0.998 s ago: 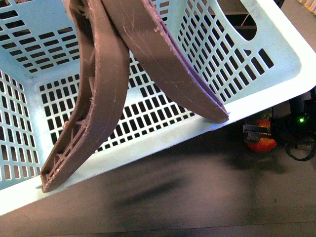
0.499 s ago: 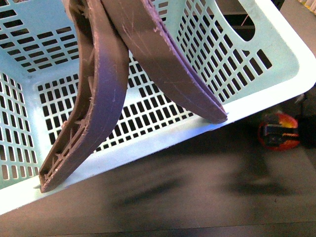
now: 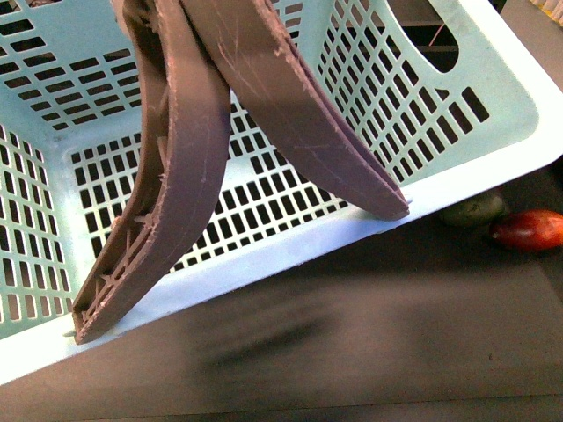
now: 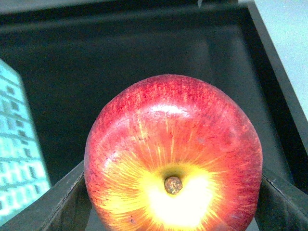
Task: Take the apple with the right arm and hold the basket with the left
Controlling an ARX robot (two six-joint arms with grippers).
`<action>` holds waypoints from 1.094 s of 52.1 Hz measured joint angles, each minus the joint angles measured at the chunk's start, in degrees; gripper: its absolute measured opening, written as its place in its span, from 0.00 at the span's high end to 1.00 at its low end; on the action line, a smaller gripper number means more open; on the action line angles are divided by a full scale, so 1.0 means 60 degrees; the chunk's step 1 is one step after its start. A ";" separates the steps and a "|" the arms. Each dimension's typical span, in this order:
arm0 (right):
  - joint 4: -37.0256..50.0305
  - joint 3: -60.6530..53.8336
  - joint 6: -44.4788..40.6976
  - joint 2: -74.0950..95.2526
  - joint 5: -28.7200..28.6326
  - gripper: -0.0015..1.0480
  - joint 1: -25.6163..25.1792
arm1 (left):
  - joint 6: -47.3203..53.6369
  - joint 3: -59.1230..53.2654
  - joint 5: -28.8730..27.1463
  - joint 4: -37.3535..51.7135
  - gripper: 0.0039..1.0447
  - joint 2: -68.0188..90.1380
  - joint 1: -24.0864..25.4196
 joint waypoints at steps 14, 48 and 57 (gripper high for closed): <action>-0.0084 0.0324 0.1137 -0.2718 0.0025 0.25 0.2262 | 0.0000 0.0000 -0.0015 0.0000 0.83 0.0000 0.0000; 0.0980 0.0495 0.2051 -0.0069 0.0954 0.11 0.5242 | 0.0004 0.0000 -0.0018 0.0000 0.83 0.0000 0.0000; 0.0696 0.0550 0.2029 -0.0685 0.1082 0.08 0.5060 | 0.0058 -0.0004 0.0036 -0.0007 0.83 0.0018 0.0000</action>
